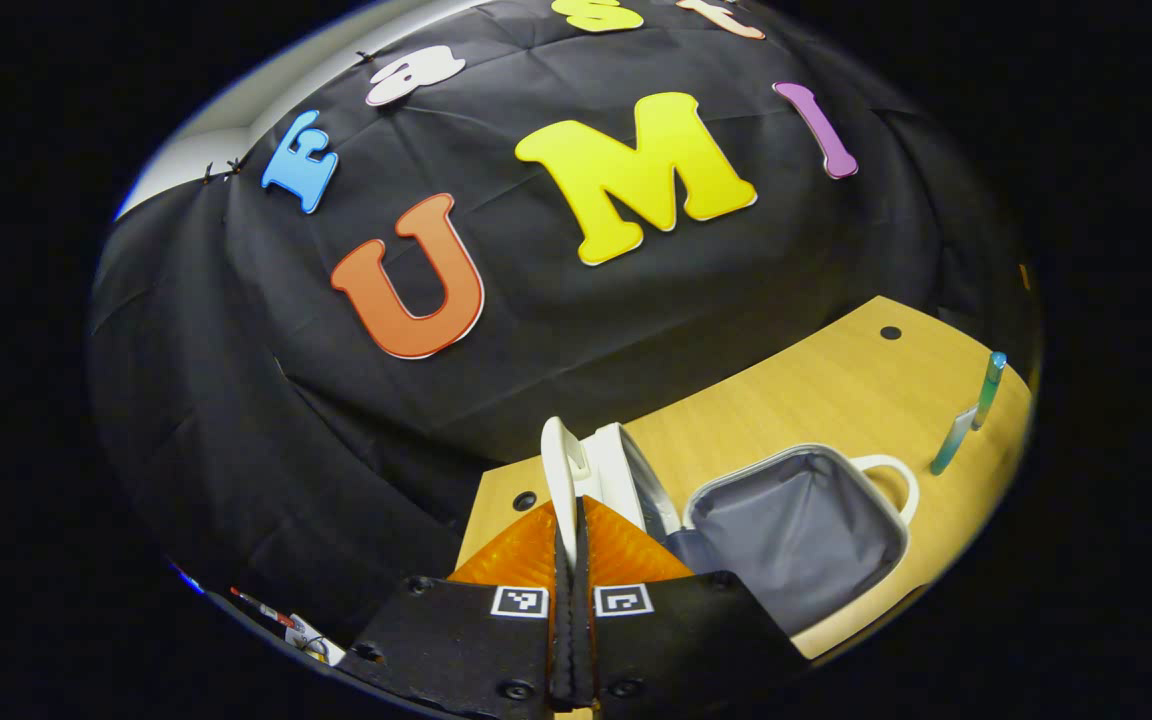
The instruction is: First open the suitcase, pack the skin care products into it, and then close the suitcase.
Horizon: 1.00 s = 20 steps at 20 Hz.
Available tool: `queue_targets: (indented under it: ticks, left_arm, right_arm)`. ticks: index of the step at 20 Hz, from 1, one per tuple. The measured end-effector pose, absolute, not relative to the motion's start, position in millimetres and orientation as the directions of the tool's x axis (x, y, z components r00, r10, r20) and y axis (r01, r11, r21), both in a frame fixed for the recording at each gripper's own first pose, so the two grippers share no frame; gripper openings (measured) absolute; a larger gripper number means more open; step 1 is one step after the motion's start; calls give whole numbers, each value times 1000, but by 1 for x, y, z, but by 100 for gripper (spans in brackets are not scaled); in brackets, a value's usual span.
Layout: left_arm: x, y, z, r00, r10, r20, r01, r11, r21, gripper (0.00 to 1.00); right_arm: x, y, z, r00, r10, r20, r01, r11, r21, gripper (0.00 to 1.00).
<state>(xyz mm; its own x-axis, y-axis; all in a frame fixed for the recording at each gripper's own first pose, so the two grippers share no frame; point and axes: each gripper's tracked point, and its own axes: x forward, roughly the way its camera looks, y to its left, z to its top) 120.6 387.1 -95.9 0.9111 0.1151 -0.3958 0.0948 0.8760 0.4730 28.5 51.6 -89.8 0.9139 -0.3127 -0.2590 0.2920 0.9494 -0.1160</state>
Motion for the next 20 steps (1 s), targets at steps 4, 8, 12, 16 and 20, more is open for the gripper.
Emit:
queue_targets:
  ticks: [4,8,12,16,20]
  left_arm:
    - [133,456,-131,878,169,-447,56,892,449,3]
    - [145,507,-175,824,206,-528,11,926,377,3]
    - [142,540,-233,750,174,-638,-43,976,215,3]
    - [134,561,-287,676,101,-730,-86,995,58,3]
    - [133,567,-329,633,30,-774,-133,989,-71,3]
  right_arm:
    - [26,64,-98,908,-310,-280,282,950,-136,80]
    - [22,63,-106,895,-321,-309,286,946,-154,80]
    - [11,54,-118,876,-343,-340,301,938,-171,80]
    - [-3,45,-131,845,-373,-385,334,928,-166,80]
    - [-13,38,-135,825,-407,-392,357,913,-197,78]
